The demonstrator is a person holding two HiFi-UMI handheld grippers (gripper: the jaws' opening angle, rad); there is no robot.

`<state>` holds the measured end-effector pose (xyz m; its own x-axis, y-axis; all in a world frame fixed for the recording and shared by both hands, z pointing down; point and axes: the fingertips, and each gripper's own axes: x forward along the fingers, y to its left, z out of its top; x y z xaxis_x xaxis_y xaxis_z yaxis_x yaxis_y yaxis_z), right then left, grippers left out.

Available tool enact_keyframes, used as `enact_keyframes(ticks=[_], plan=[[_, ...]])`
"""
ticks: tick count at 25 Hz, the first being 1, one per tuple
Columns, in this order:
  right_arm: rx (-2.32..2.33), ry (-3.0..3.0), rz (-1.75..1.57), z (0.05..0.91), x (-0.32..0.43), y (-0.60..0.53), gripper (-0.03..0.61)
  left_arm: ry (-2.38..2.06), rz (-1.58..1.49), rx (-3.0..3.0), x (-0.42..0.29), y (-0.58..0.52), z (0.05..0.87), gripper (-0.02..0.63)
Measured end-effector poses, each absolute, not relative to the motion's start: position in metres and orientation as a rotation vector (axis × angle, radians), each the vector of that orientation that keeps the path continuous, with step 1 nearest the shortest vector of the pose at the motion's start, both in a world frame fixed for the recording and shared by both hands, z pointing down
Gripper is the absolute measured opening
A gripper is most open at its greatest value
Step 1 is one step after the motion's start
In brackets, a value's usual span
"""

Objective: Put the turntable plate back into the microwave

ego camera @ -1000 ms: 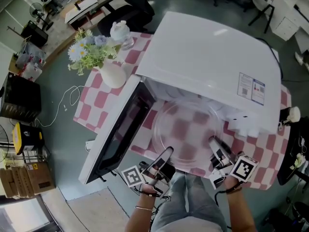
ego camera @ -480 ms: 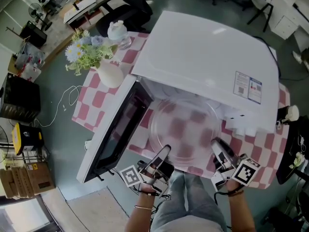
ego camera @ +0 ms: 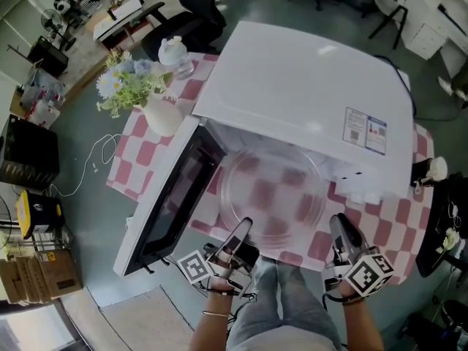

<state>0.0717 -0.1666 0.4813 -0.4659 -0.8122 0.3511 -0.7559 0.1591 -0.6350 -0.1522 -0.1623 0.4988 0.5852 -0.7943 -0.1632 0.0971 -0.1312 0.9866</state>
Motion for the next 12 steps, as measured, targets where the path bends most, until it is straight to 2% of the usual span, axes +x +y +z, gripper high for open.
enact_keyframes(ticks=[2,5,12], plan=[[-1.629,2.351,-1.169,0.482,0.074,-0.163,0.101,-0.625,-0.856,1.524,-0.152,-0.164,0.499,0.038],[-1.721,2.357,-1.136,0.487,0.078,-0.159,0.024,-0.636,-0.859,1.528,-0.153,-0.166,0.499,0.038],[-1.887,2.391,-1.094,0.499,0.082,-0.152,0.011,-0.692,-0.851,1.541,-0.149,-0.172,0.501,0.038]])
